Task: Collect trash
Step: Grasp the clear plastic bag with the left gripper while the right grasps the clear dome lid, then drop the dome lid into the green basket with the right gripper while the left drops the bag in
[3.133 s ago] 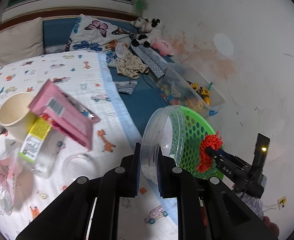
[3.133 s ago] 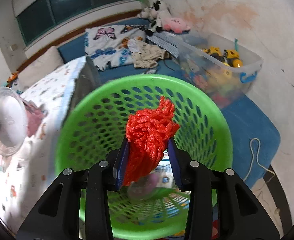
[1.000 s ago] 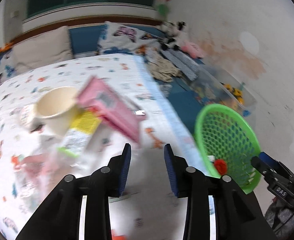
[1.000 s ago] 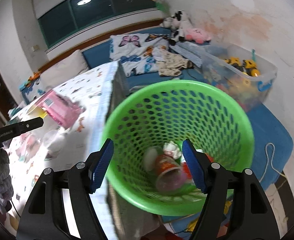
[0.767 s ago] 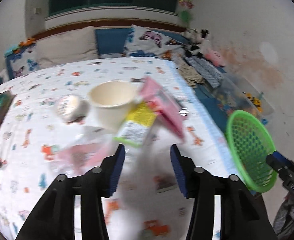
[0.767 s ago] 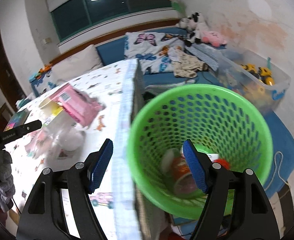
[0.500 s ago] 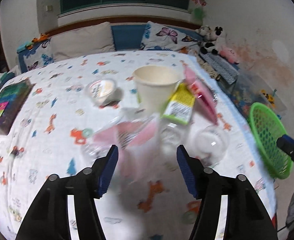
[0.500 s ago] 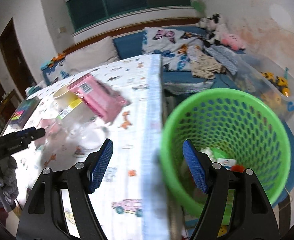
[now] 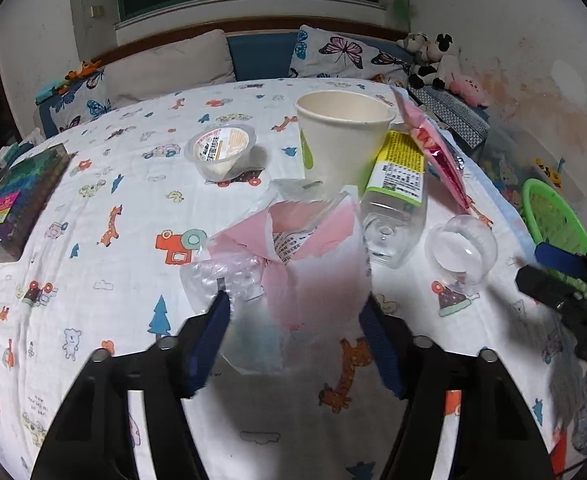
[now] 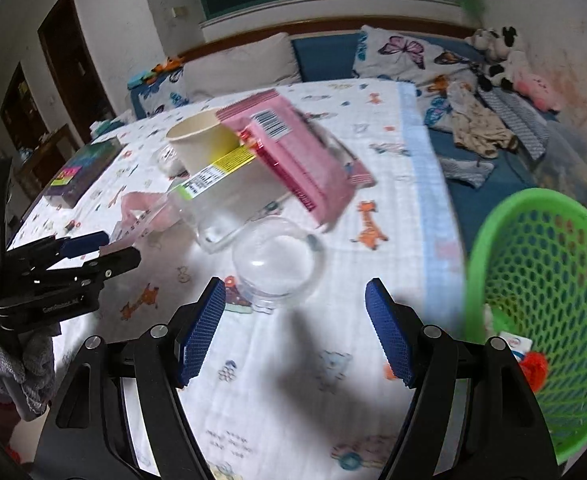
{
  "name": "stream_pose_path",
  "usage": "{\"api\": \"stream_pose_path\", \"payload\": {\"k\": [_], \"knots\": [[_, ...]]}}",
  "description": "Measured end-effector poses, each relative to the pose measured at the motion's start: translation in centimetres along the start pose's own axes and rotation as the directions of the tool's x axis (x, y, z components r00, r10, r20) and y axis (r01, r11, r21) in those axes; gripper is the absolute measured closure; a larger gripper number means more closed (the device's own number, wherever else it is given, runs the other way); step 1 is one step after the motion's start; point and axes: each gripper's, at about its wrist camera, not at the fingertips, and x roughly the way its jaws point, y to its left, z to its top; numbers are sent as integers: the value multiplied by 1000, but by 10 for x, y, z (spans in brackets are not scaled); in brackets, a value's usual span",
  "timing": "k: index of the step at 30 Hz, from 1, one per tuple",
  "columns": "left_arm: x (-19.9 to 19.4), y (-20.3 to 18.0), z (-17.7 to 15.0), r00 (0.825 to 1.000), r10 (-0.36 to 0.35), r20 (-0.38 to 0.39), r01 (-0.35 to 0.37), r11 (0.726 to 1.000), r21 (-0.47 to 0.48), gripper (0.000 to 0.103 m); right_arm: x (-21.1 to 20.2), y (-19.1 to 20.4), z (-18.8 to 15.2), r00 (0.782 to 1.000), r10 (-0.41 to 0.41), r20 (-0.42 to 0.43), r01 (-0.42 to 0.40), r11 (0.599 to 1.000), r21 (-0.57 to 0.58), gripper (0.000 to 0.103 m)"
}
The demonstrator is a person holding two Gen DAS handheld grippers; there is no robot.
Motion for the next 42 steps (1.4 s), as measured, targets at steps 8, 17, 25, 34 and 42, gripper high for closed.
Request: {"api": "stream_pose_path", "payload": {"k": [8, 17, 25, 34, 42], "knots": [[11, 9, 1, 999, -16, -29, 15, 999, -42, 79, 24, 12, 6, 1000, -4, -29, 3, 999, -40, 33], [-4, 12, -1, 999, -36, 7, 36, 998, -45, 100, 45, 17, 14, 999, -8, -43, 5, 998, -56, 39], [-28, 11, -3, 997, -69, 46, 70, 997, -35, 102, 51, 19, 13, 999, -22, -37, 20, 998, -66, 45], [-51, -4, 4, 988, -133, 83, 134, 991, -3, 102, 31, 17, 6, 1000, -11, -13, 10, 998, -62, 46], [-56, -27, 16, 976, -196, 90, 194, 981, 25, 102, -1, -3, -1, 999, -35, 26, 35, 999, -17, 46]]}}
